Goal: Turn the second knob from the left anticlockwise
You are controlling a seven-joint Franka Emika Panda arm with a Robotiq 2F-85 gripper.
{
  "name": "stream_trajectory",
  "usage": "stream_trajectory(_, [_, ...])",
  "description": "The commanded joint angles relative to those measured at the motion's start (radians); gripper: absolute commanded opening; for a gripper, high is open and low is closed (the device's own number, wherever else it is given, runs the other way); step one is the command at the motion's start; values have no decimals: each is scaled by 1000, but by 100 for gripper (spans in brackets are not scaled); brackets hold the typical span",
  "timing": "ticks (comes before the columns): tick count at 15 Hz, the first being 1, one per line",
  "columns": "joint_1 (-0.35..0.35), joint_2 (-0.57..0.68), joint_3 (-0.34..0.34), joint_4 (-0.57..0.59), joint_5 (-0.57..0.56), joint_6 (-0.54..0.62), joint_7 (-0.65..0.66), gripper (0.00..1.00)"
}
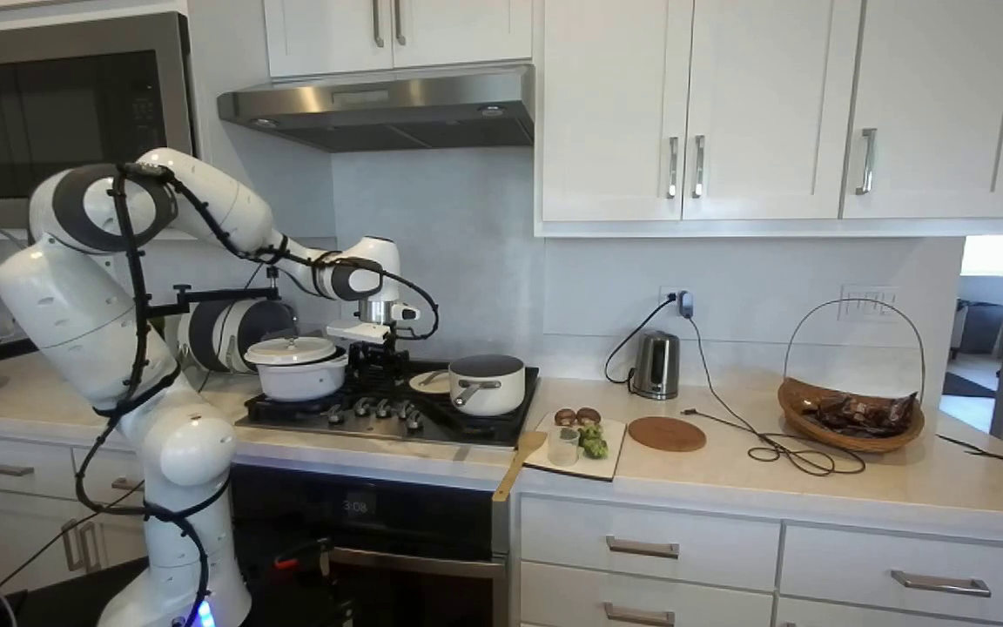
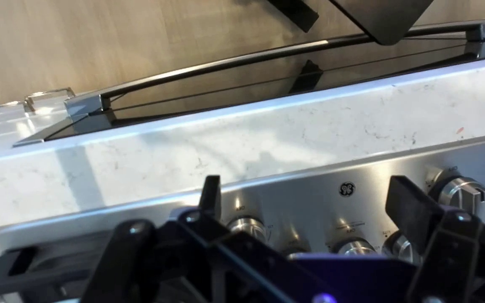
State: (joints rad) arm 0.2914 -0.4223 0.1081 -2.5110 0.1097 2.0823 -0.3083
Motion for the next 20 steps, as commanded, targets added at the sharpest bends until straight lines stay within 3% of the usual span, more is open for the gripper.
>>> stream_trajectory(1, [32, 90, 40, 89, 6, -35, -32, 100])
stream_trajectory(20, [87, 397, 222, 358, -12, -61, -85, 100])
